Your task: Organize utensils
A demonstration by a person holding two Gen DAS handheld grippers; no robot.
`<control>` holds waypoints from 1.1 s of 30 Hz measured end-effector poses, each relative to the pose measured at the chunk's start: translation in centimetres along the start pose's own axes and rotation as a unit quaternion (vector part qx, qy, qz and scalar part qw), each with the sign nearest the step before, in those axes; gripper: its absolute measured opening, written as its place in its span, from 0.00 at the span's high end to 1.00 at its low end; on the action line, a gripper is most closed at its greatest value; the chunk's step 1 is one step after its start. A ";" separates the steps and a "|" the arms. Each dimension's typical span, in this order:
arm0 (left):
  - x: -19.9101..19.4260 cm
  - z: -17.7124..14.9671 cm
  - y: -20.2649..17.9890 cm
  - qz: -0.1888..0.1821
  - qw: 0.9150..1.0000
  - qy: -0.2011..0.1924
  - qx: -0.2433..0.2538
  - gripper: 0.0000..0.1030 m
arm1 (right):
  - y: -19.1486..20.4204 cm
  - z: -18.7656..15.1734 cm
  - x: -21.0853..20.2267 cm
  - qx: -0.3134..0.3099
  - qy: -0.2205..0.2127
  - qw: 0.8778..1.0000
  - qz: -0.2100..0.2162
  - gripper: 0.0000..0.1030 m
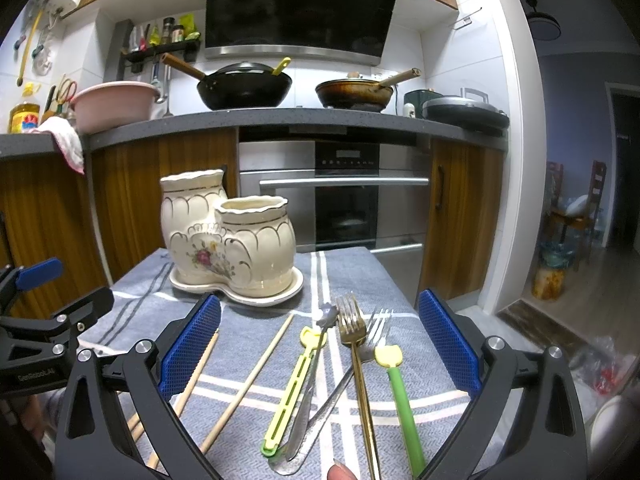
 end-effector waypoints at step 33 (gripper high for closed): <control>-0.2 2.5 1.9 -0.026 0.999 0.025 0.040 0.05 | -4.0 3.2 -2.0 0.006 -0.009 1.000 0.007 0.05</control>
Point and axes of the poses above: each gripper's, at about its wrist camera, not at the fingertips, and x roughly the way its jaws point, y to its left, z to its top, the point moved 1 cm from there along x, roughly the way its jaws point, and after that the axes turned 4 degrees about z, right-handed, at the moved point
